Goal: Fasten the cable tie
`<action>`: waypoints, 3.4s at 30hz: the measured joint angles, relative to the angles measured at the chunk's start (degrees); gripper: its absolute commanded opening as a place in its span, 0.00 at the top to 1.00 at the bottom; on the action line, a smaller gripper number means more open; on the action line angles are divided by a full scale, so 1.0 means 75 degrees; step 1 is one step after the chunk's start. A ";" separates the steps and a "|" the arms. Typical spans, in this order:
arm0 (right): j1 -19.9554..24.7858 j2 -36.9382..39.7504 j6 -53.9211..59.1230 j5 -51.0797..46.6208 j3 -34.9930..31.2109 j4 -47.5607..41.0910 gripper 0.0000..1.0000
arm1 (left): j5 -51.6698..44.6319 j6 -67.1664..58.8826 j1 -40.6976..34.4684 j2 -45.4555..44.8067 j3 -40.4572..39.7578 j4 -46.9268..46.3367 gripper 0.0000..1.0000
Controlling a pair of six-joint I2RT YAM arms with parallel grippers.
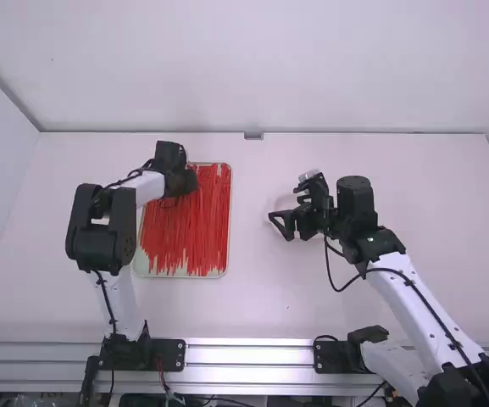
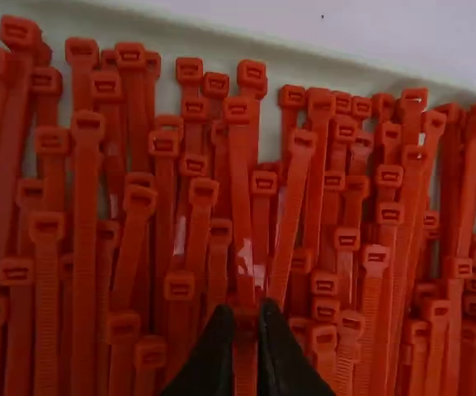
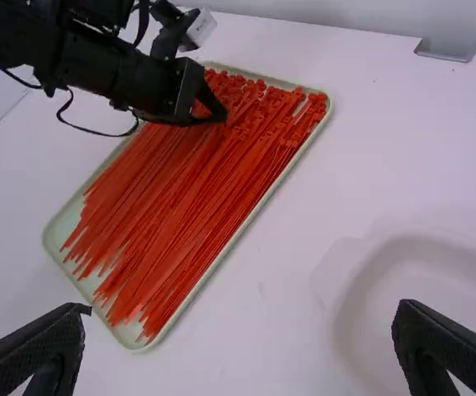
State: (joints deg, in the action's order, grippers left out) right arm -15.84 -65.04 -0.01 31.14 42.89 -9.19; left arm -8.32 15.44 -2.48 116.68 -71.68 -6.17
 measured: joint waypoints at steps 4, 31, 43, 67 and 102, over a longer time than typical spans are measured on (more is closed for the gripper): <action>-0.0003 0.0000 0.0009 0.0000 0.0000 -0.0003 0.01 | 0.0000 0.0000 0.0000 0.0000 -0.0539 -0.0516 0.98; -0.0003 0.0000 0.0055 0.0000 0.0000 0.0003 0.01 | 0.0271 -0.0003 0.0003 -0.2416 -0.1323 -0.2122 0.98; -0.0003 0.0000 0.0050 0.0000 0.0000 0.0026 0.01 | 0.0358 -0.0029 0.0003 -0.4672 -0.0927 -0.2337 0.98; -0.0061 0.0000 -0.0009 0.1189 0.0000 0.0385 0.01 | -0.0175 0.0338 -0.0291 -0.6846 0.3523 0.0734 0.98; -0.1684 0.0000 -0.2060 0.0423 0.0000 0.2687 0.01 | -0.1294 0.1236 -0.2532 -0.6846 0.3675 0.3952 0.98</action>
State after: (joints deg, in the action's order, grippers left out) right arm -28.47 -65.04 -15.46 34.30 42.89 10.96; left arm -18.02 24.71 -21.47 65.34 -44.12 23.46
